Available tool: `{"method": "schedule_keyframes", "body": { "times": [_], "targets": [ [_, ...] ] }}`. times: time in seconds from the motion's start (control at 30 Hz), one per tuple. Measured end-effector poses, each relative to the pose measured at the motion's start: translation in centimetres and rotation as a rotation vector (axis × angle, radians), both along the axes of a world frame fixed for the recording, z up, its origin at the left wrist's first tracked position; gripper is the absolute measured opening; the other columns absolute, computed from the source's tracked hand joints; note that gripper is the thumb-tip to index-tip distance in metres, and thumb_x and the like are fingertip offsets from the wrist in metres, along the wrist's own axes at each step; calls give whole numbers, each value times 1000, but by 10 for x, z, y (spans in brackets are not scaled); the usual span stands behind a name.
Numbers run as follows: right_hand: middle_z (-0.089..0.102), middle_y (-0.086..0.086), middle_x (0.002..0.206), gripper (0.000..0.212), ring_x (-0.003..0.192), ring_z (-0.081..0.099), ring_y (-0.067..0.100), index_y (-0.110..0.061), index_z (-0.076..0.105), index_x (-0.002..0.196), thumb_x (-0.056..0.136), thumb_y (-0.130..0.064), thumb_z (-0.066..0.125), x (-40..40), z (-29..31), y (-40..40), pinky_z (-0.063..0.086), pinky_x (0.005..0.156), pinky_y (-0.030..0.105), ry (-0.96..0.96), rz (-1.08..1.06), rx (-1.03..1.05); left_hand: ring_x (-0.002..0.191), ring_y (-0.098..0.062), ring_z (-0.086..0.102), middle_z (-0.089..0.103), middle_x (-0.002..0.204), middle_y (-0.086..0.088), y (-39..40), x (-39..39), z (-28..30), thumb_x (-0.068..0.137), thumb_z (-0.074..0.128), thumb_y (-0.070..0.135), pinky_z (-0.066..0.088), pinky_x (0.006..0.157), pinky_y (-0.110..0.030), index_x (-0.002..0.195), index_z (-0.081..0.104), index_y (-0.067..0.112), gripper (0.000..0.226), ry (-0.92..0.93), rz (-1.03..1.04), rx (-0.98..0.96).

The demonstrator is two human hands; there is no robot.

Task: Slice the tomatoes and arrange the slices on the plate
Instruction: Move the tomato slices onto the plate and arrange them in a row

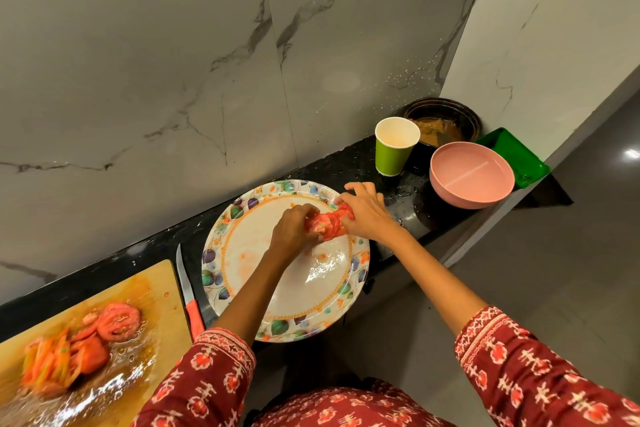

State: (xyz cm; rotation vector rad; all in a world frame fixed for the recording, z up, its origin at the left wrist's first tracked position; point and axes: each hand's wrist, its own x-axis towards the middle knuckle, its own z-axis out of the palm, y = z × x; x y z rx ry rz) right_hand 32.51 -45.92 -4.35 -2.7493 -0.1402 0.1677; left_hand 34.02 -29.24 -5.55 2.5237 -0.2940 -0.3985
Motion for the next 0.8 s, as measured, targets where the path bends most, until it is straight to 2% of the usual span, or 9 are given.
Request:
{"method": "schedule_keyframes", "body": {
  "times": [0.1, 0.2, 0.4, 0.53, 0.67, 0.8],
  "targets": [
    [19, 11, 151, 52, 139, 9, 30, -25, 46, 134, 84, -30, 60, 2, -1, 8, 16, 109, 48, 64, 100, -97, 117, -22, 49, 52, 132, -7, 1, -1, 1, 76, 74, 29, 44, 99, -33, 132, 47, 19, 63, -9, -27, 53],
    [22, 11, 150, 47, 139, 10, 30, -23, 50, 130, 84, -30, 61, 3, -3, 10, 16, 109, 49, 79, 119, -126, 121, -23, 44, 49, 135, -5, -1, -2, 1, 76, 75, 30, 41, 100, -33, 135, 44, 20, 67, -5, -61, 82],
    [35, 6, 136, 38, 132, 20, 25, -23, 56, 118, 81, -25, 64, 3, -4, 9, 22, 102, 41, 36, 77, -69, 111, -21, 52, 56, 127, -6, -4, -5, 0, 79, 72, 28, 46, 97, -32, 126, 53, 18, 51, -40, -25, 61],
    [36, 5, 137, 37, 132, 22, 25, -20, 57, 118, 82, -25, 64, 1, -3, 8, 21, 103, 40, -4, 51, -57, 113, -21, 51, 54, 129, -5, -3, -7, -2, 78, 72, 30, 47, 96, -32, 129, 50, 19, 56, -51, -16, 47],
    [29, 7, 146, 50, 137, 15, 26, -21, 53, 127, 80, -31, 67, 0, 0, 0, 18, 106, 43, 50, 38, -32, 118, -24, 48, 50, 133, -8, 5, -9, -2, 75, 76, 25, 43, 101, -34, 134, 45, 16, 68, -8, -19, -32],
    [28, 6, 146, 56, 138, 12, 26, -25, 51, 128, 76, -31, 70, -3, 3, -16, 16, 107, 43, 68, 14, 37, 113, -24, 55, 56, 128, -12, 11, -13, -1, 80, 71, 15, 45, 96, -32, 129, 51, 10, 54, -17, 21, -144]
  ]
}}
